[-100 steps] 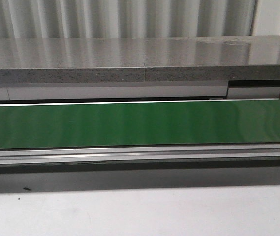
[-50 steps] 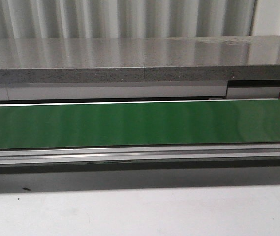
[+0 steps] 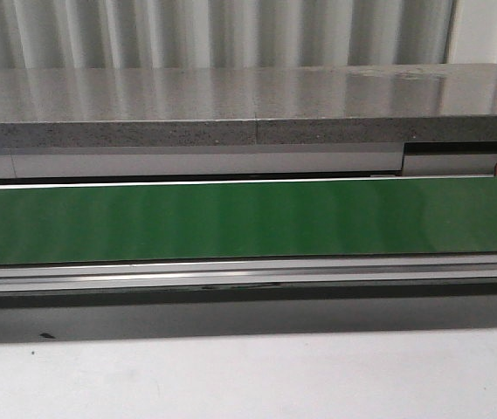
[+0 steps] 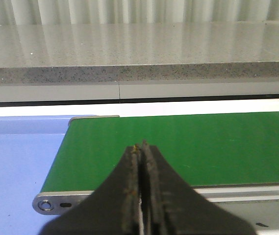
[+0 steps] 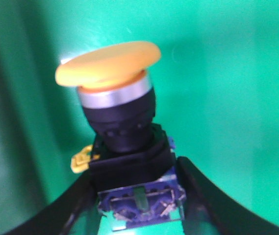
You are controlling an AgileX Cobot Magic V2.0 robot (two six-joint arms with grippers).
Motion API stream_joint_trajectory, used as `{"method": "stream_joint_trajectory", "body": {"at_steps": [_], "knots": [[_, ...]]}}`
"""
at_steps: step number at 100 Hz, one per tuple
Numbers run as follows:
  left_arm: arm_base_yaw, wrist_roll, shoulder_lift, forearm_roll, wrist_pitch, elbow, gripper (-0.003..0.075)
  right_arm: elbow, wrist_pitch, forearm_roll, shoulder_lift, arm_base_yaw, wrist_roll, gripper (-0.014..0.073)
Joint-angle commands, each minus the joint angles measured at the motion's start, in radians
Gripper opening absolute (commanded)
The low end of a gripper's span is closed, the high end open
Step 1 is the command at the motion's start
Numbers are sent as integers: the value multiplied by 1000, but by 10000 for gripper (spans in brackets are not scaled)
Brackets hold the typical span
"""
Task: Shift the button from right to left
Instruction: 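Lift the button and set it on the conveyor belt with the right gripper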
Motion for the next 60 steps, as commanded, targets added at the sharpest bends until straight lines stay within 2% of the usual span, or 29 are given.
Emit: {"method": "stream_joint_trajectory", "body": {"at_steps": [1,19,37,54,60], "knots": [[2,-3,-29,-7,-84,40,-20,-28,41,33,-102,16,-11,174],[2,-3,-29,-7,-84,40,-20,-27,98,108,-143,106,-5,174],[2,-3,-29,-7,-84,40,-20,-24,82,108,-123,200,101,174],[2,-3,-29,-7,-84,40,-20,-24,80,107,-74,211,149,179],[2,-3,-29,-7,-84,40,-20,-24,80,107,-68,211,152,224]]}}
